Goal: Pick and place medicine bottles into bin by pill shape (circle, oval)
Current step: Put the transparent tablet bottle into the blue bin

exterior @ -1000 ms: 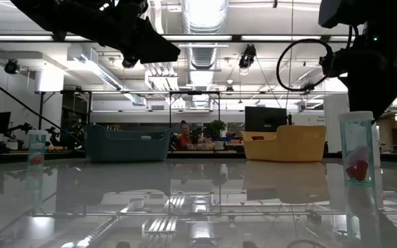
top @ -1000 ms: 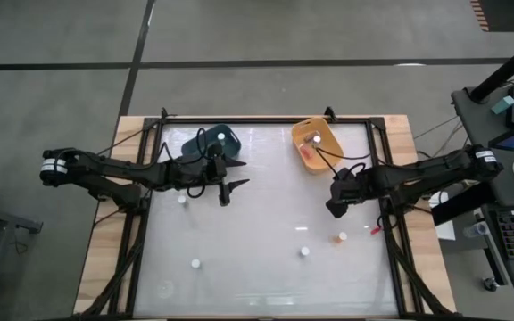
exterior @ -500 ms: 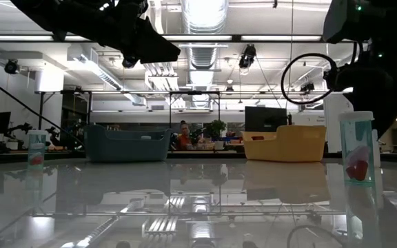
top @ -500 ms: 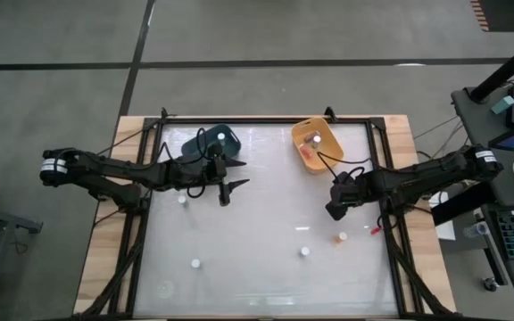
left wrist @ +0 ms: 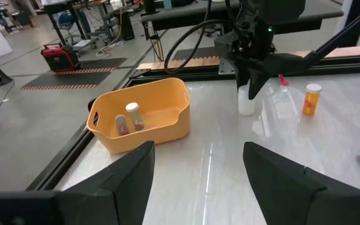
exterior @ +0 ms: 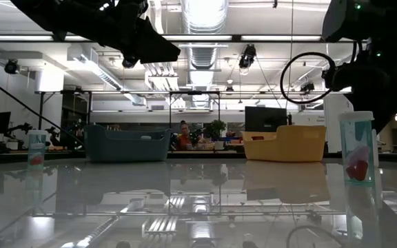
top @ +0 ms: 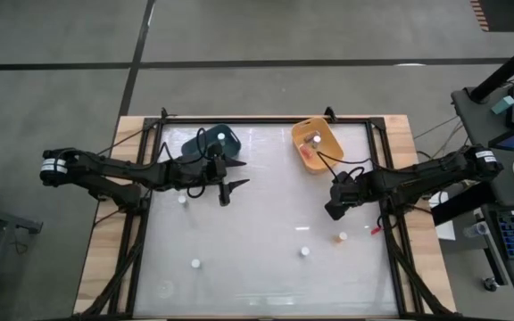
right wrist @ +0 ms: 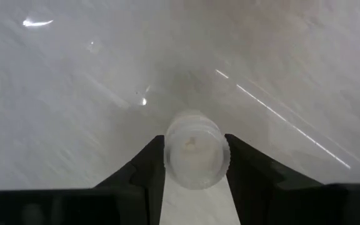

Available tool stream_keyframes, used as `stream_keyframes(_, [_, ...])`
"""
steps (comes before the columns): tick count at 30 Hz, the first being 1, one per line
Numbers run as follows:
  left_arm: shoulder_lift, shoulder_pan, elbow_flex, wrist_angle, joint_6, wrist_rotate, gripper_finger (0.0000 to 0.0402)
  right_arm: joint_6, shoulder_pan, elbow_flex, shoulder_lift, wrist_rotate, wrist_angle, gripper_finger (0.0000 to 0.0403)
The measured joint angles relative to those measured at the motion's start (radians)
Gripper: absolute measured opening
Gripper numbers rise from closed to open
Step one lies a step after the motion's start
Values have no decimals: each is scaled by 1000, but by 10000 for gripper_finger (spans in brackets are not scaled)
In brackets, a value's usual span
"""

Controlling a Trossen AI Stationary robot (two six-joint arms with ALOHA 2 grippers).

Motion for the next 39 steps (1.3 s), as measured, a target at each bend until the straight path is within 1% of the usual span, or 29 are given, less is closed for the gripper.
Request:
stream_keyframes(2, [0, 0, 0, 0, 0, 0, 228, -24, 0, 0, -8, 0, 32, 130])
stream_keyframes(4, [0, 0, 0, 0, 0, 0, 228, -70, 0, 0, -30, 3, 101, 138])
stream_keyframes(9, [0, 0, 0, 0, 0, 0, 228, -265, 0, -3, -110, 2, 382, 141])
stream_keyframes(12, [0, 0, 0, 0, 0, 0, 228, -404, 0, -24, -163, -3, 602, 136])
stream_keyframes(15, [0, 0, 0, 0, 0, 0, 228, -536, 0, -70, -208, -31, 883, 136])
stream_keyframes(20, [0, 0, 0, 0, 0, 0, 228, -651, -1, -170, -232, -48, 1388, 138])
stream_keyframes(22, [0, 0, 0, 0, 0, 0, 228, -679, -1, -191, -231, -61, 1534, 138])
stream_keyframes(23, [0, 0, 0, 0, 0, 0, 228, -685, -2, -198, -231, -84, 1587, 138])
stream_keyframes(27, [0, 0, 0, 0, 0, 0, 228, -669, -1, -198, -232, -243, 1718, 138])
stream_keyframes(30, [0, 0, 0, 0, 0, 0, 228, -650, 0, -178, -232, -347, 1759, 138])
stream_keyframes(34, [0, 0, 0, 0, 0, 0, 228, -622, 2, -151, -230, -346, 1771, 139])
stream_keyframes(39, [0, 0, 0, 0, 0, 0, 228, -593, 2, -136, -232, -210, 1885, 139])
